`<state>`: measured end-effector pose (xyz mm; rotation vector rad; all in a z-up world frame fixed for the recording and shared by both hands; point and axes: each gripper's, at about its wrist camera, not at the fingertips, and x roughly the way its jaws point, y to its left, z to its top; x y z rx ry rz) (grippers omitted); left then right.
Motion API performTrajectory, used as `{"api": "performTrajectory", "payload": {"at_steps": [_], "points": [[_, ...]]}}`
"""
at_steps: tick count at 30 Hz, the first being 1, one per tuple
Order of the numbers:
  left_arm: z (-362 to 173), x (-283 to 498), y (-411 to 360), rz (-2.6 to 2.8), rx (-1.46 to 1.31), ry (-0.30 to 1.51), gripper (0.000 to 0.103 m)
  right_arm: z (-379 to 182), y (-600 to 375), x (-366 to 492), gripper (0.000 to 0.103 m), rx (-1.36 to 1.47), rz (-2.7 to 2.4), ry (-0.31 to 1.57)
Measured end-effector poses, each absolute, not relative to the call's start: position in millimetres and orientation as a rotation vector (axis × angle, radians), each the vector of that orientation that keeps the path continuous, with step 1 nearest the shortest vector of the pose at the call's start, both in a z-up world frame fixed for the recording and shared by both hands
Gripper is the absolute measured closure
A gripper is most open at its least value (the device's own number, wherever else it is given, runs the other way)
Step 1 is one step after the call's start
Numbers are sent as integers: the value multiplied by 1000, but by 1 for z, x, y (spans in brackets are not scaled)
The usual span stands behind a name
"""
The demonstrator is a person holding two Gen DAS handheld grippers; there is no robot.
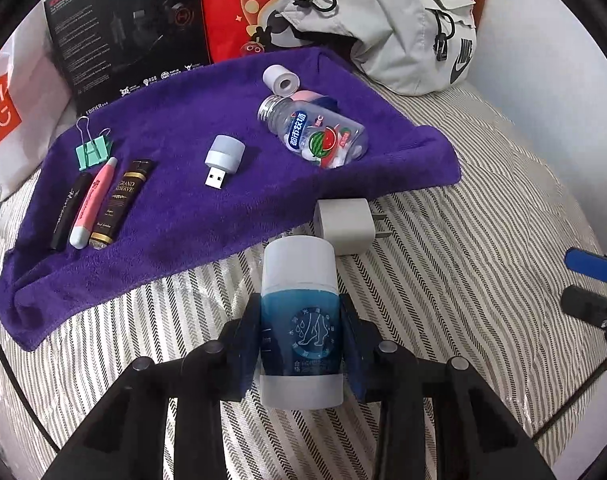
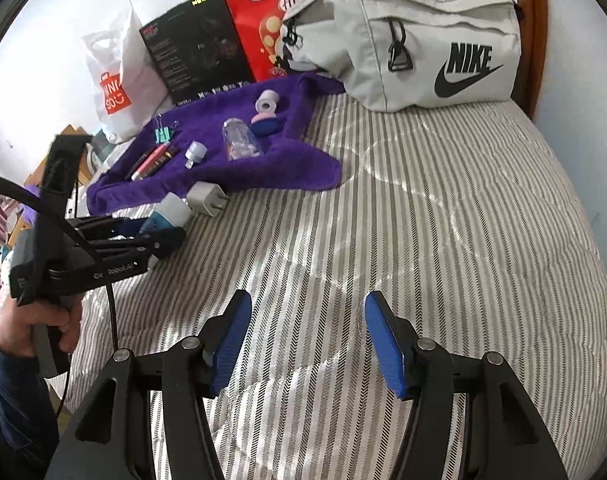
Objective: Organize rigid objects
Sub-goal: 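Grasp the white-and-blue deodorant stick with the left tool while the right tool grasps the white plug adapter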
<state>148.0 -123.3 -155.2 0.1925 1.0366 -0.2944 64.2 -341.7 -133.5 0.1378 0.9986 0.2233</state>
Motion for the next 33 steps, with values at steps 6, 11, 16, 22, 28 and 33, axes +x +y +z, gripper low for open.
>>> {"api": "performTrajectory", "payload": {"at_steps": [6,11,16,22,28,33], "points": [[-157,151,-126,-310,195,1009,69,-141,-332,70,44,140,247,1009],[-155,146,-107,-310,171,1016,69,-139,-309,85,44,137,283,978],[-155,134,-72,-254,166,1020,69,-140,-270,119,44,131,328,972],[-153,123,-27,-205,105,1021,69,-152,-228,159,44,126,308,1007],[-153,119,-9,-241,32,1009,69,-164,-209,176,44,98,209,1010],[-154,119,-9,-251,30,999,68,-167,-197,176,45,7,177,977]]}}
